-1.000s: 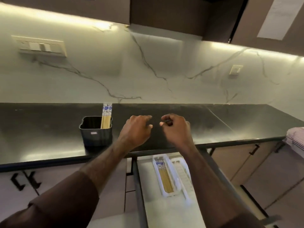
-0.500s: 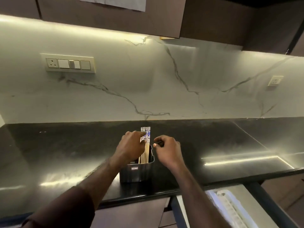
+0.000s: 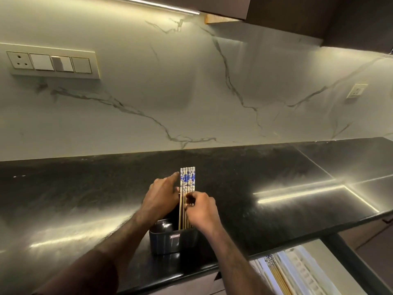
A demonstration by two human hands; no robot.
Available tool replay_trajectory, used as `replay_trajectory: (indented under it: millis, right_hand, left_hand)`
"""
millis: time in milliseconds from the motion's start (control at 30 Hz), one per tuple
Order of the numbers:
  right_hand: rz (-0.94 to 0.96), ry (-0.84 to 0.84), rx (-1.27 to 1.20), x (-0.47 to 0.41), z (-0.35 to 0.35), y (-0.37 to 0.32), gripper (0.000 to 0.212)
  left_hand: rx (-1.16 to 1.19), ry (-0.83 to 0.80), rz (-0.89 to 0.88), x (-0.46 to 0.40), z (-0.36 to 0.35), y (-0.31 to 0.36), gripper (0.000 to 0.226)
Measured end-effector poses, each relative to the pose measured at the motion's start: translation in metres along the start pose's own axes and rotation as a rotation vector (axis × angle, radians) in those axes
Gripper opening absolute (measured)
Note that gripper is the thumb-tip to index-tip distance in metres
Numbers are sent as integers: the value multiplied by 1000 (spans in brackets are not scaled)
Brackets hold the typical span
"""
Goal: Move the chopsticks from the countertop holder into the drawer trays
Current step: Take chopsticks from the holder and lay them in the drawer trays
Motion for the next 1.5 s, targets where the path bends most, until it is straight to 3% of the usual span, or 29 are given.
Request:
replay_trajectory:
  millis: [300, 633, 767, 1067, 1267, 1500]
  right_hand:
    - [-59, -3, 26, -26, 0, 1, 25]
    - [-51, -38, 12, -38, -5, 0, 26]
    - [-39, -51, 12, -39, -6, -4, 28]
    - [94, -57, -5, -25, -1, -29, 10]
    - [193, -15, -90, -3, 8, -42, 14]
    - [219, 77, -179, 41, 36, -30, 11]
  left_hand:
    - [171, -10, 47, -28, -12, -16, 62]
    - [512, 62, 129, -36, -17, -37, 18]
    - [638, 78, 192, -37, -14, -40, 13]
    - [879, -86, -28, -33, 49, -2, 24]
    - [1008, -48, -147, -23, 99, 35, 30]
    - [1101, -45, -220, -5, 96, 76, 34]
Point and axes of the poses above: each hand's wrist, its own x-axis away from the middle knuckle, its own z-axis out of the back of the hand, y = z × x, the point moved 4 cm from there along -x, towards the middle knuckle, and after that the axes turned 12 degrees about -y, right-handed, at the moved point
